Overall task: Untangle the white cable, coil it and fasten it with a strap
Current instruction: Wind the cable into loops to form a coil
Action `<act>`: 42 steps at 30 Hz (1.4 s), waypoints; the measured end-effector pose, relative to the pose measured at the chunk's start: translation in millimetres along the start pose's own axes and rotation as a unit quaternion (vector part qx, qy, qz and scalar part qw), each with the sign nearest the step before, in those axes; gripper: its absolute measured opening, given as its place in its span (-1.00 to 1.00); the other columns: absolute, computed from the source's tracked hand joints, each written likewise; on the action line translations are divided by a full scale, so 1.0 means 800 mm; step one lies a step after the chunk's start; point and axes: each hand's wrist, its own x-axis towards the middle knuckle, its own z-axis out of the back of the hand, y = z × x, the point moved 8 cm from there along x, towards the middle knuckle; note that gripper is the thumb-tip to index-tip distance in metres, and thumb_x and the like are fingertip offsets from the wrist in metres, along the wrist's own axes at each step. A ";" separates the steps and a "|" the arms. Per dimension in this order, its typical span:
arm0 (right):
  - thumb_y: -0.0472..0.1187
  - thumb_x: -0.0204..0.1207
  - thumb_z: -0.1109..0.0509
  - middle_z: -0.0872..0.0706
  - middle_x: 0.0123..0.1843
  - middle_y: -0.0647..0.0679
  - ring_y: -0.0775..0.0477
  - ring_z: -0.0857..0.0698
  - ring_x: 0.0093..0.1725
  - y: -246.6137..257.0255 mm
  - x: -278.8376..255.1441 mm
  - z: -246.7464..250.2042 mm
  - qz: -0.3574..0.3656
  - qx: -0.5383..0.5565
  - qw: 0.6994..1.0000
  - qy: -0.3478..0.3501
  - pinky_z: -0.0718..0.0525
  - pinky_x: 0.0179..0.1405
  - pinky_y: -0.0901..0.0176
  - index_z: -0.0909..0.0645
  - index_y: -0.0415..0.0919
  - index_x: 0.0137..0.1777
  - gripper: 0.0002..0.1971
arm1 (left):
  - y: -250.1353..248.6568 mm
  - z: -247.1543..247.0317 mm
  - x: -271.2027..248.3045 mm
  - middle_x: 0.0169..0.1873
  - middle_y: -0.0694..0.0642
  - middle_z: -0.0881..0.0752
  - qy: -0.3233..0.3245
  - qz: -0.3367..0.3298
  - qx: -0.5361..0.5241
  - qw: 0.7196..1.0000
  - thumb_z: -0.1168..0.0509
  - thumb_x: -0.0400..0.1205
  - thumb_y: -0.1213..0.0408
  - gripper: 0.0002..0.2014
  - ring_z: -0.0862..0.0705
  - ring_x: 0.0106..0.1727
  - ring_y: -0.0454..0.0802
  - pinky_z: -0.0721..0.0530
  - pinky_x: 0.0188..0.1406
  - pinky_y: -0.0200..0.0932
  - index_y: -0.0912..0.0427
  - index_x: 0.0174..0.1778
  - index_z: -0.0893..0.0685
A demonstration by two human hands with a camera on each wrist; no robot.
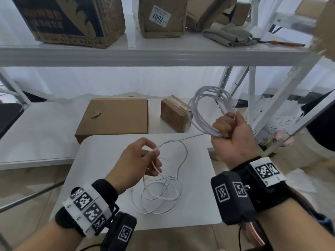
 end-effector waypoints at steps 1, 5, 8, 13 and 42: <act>-0.02 0.79 -0.12 -0.19 -0.63 0.08 0.12 -0.17 -0.72 0.004 0.001 0.002 0.008 -0.003 1.000 -0.006 -0.20 -0.79 0.34 -0.43 -0.17 -0.38 -0.53 | -0.002 0.000 -0.002 -0.38 0.25 -0.78 0.004 0.005 -0.017 1.000 -0.25 0.78 0.30 -0.86 -0.72 -0.47 0.06 -0.70 -0.46 -0.19 0.33 0.10 -0.56; -0.01 0.80 -0.10 -0.19 -0.62 0.08 0.13 -0.17 -0.71 0.011 0.001 0.003 0.026 -0.018 0.999 -0.012 -0.20 -0.78 0.34 -0.42 -0.16 -0.38 -0.52 | 0.002 -0.008 -0.008 -0.43 0.18 -0.59 0.068 0.051 -0.117 0.989 -0.10 0.81 0.43 -0.93 -0.39 -0.60 -0.12 -0.35 -0.61 -0.34 0.32 0.12 -0.48; -0.03 0.80 -0.10 -0.20 -0.63 0.08 0.13 -0.17 -0.72 0.015 0.001 0.002 0.037 -0.015 0.999 -0.012 -0.19 -0.78 0.35 -0.42 -0.16 -0.38 -0.53 | 0.007 -0.018 -0.014 -0.39 0.18 -0.53 0.141 0.086 -0.152 0.974 -0.05 0.80 0.51 -0.82 -0.35 -0.60 -0.15 -0.28 -0.59 -0.36 0.29 0.15 -0.55; -0.06 0.77 -0.12 -0.20 -0.62 0.08 0.12 -0.17 -0.72 0.026 0.005 0.007 0.060 -0.012 0.998 -0.021 -0.18 -0.76 0.35 -0.38 -0.15 -0.35 -0.59 | 0.010 -0.014 -0.018 -0.19 0.22 -0.68 0.153 0.080 -0.096 0.980 -0.06 0.78 0.57 -0.72 -0.45 -0.53 -0.10 -0.45 -0.46 -0.27 0.26 0.17 -0.65; -0.04 0.79 -0.13 -0.19 -0.60 0.08 0.11 -0.17 -0.70 0.002 0.000 0.010 0.043 -0.030 0.998 -0.037 -0.21 -0.76 0.34 -0.41 -0.16 -0.34 -0.57 | -0.035 0.029 -0.022 -0.17 -0.16 -0.77 -0.122 -0.170 0.085 0.974 -0.52 0.57 0.24 -0.85 -0.77 -0.09 -0.16 -0.71 -0.05 -0.28 -0.06 -0.28 -0.73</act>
